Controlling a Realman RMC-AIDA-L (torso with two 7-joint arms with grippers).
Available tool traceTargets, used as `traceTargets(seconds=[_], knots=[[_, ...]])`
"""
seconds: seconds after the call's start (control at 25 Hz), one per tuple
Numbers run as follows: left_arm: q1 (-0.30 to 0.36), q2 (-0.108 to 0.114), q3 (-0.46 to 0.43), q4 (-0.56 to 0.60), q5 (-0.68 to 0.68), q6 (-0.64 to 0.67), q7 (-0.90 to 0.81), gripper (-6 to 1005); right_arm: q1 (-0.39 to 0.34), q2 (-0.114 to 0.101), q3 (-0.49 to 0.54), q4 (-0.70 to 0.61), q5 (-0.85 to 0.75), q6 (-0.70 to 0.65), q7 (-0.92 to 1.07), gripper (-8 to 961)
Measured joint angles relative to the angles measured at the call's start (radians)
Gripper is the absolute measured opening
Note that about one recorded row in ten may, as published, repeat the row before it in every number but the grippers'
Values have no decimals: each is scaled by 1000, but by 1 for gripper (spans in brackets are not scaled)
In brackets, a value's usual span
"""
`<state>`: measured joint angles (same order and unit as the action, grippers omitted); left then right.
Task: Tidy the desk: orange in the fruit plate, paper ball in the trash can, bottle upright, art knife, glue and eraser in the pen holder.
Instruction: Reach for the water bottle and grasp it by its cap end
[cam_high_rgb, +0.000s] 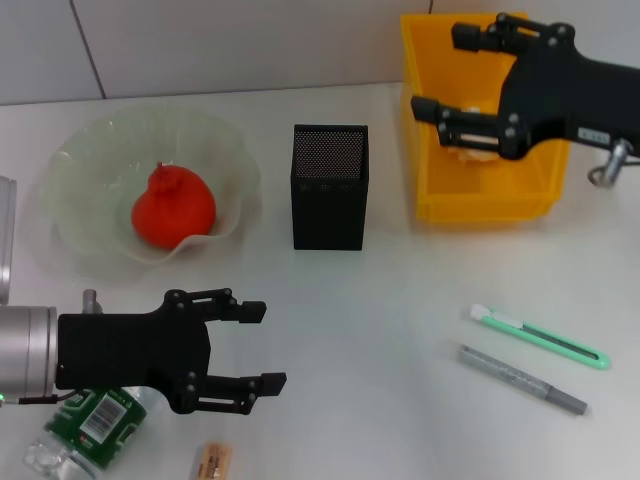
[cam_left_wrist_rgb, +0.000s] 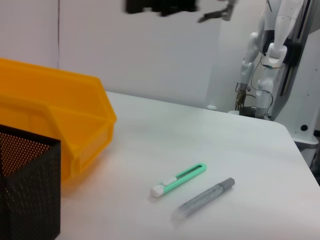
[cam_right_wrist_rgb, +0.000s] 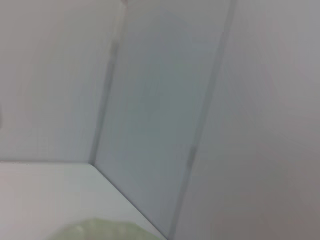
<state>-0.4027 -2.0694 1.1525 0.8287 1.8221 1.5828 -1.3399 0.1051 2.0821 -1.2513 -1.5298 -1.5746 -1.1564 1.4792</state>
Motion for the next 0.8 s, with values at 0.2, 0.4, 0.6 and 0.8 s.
traceTargets(seconds=[0.2, 0.4, 0.6, 0.8], knots=[[-2, 0, -5, -7, -3, 0, 5, 815, -1, -1, 100, 16, 21, -220, -9, 760], [-3, 0, -5, -8, -9, -2, 18, 814, 17, -6, 237, 2, 13, -427, 75, 760], [-5, 0, -7, -9, -17, -18, 20, 814, 63, -6, 330, 22, -45, -558, 156, 760], [-4, 2, -16, -4, -45, -37, 20, 814, 93, -4, 330, 62, -107, -598, 173, 760]])
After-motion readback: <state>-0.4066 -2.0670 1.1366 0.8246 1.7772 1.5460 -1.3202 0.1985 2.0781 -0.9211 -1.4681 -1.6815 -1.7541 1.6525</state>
